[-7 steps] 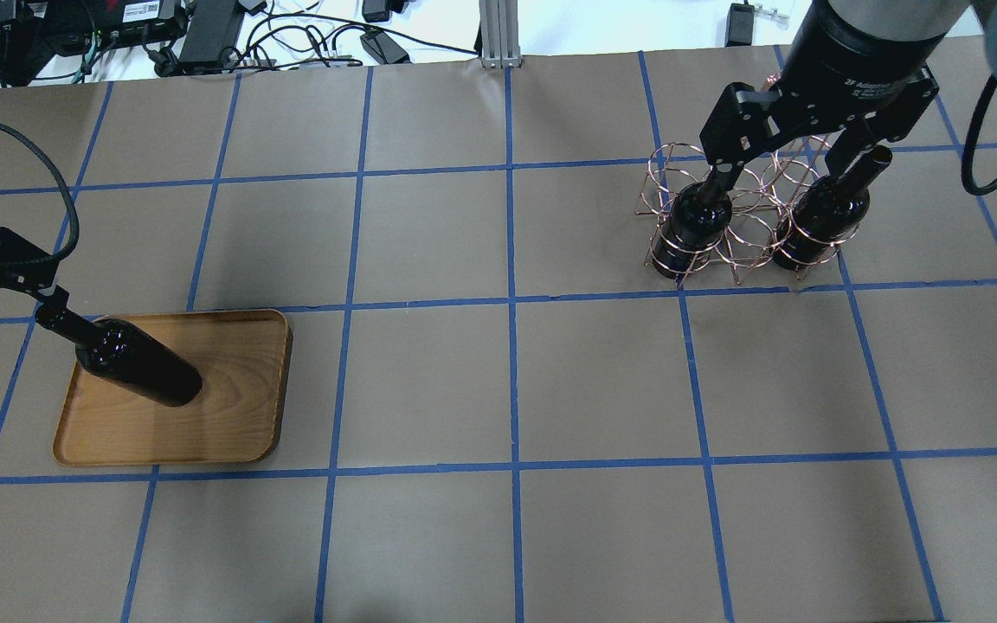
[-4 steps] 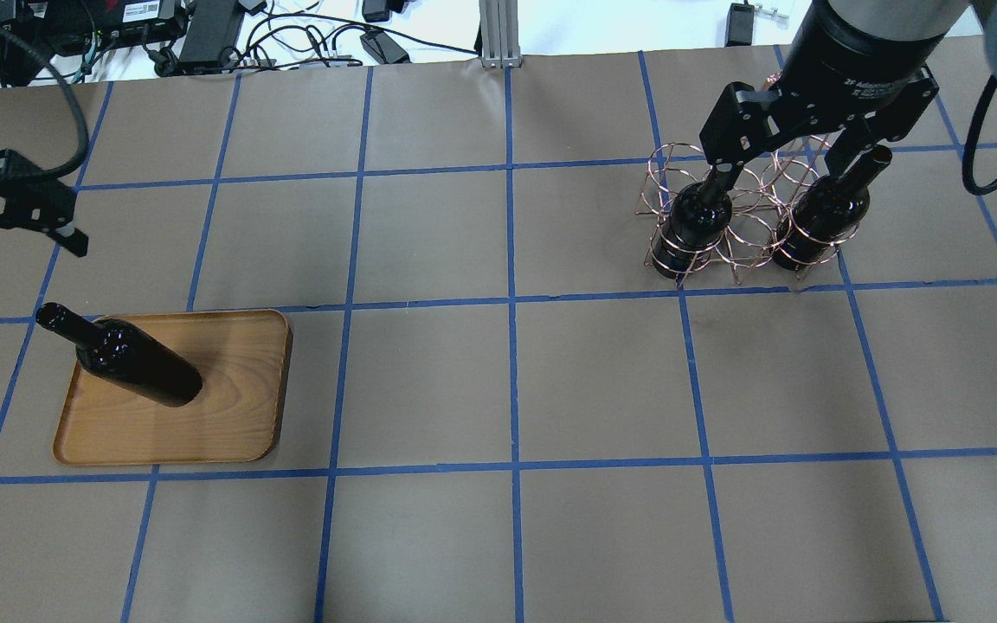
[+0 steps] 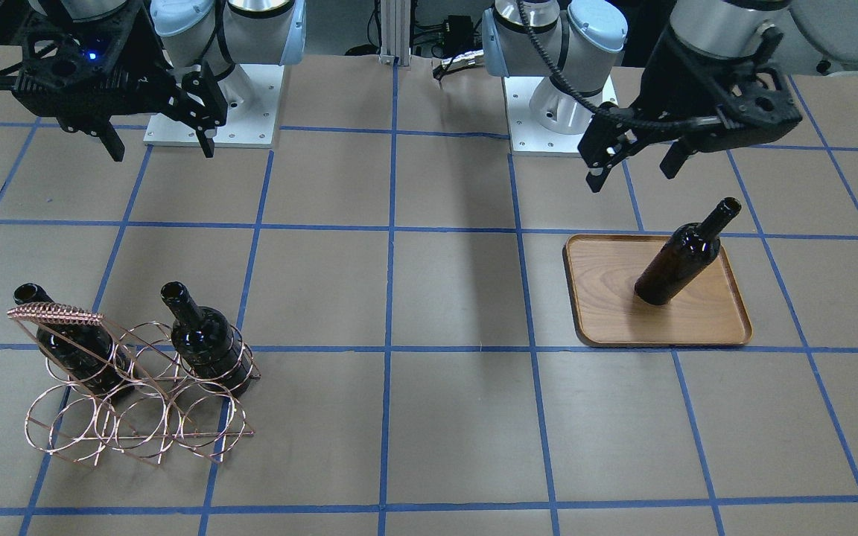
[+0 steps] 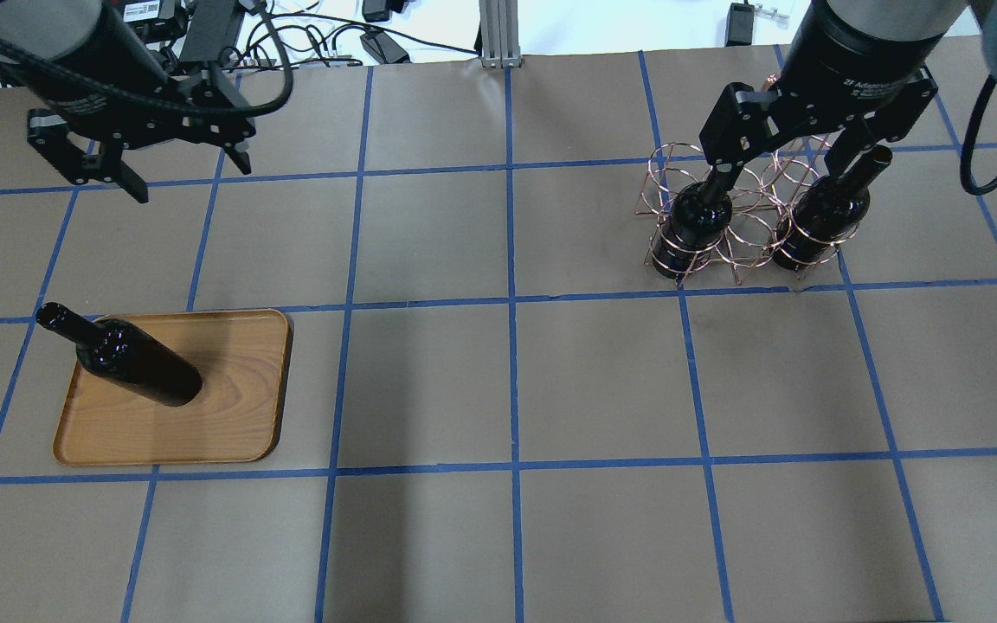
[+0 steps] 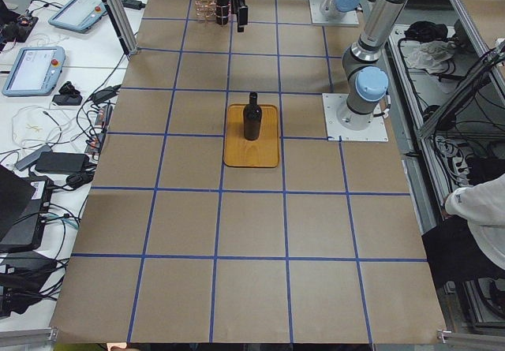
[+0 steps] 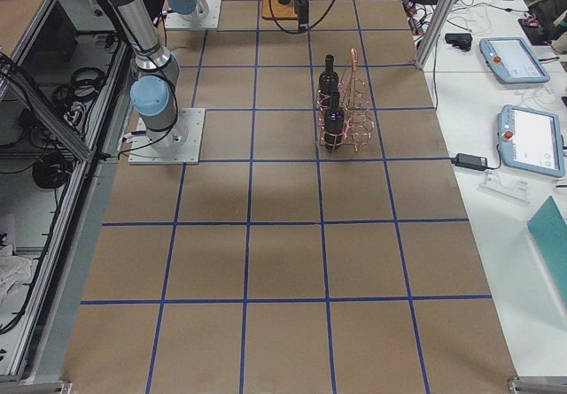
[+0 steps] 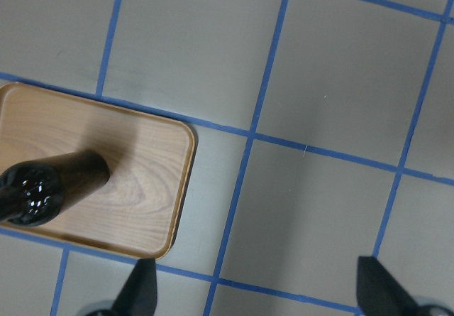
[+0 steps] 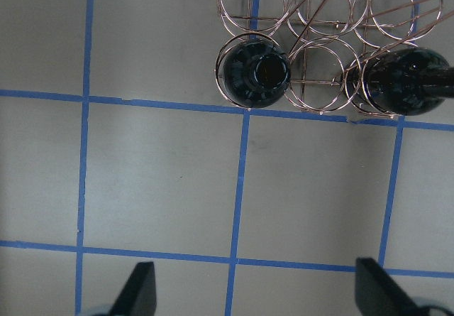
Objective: Take wine from basket and place on tray
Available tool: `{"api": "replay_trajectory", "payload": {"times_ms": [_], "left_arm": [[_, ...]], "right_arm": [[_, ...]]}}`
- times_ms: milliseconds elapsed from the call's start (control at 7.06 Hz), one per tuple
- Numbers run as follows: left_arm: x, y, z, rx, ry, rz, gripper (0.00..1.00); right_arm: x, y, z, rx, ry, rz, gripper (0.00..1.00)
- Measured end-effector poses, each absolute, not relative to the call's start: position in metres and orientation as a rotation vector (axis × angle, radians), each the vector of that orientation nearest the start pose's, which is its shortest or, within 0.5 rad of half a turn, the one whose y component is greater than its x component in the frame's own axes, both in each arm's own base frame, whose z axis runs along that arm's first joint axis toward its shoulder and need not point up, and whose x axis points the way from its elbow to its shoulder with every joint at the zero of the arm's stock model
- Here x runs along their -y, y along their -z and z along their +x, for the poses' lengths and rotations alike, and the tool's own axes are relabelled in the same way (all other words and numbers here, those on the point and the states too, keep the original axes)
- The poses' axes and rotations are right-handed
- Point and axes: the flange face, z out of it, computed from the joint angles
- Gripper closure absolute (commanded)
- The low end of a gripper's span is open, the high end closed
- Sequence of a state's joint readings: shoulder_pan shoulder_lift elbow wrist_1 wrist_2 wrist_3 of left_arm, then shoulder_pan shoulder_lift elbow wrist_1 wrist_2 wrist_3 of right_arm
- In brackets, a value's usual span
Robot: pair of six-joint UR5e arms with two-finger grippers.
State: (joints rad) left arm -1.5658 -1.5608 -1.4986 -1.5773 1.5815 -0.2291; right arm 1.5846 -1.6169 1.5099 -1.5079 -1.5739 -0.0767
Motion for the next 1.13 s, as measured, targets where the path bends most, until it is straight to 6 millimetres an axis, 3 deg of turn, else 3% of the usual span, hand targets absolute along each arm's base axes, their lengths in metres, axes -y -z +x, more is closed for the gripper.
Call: {"api": "replay_trajectory", "payload": {"times_ms": [283,1134], "left_arm": [[0.502,-0.521,-0.156,-3.108,0.183,-0.28,0.0],[0.49,-0.531,-0.151,-3.115,0.21,-0.178,0.0]], "right_arm": [[0.473,-0.534,0.139,-3.142,0.069,-0.142,0.0],[0.475,-0.538,0.137,-3.147,0.094,-0.112,0.0]]}}
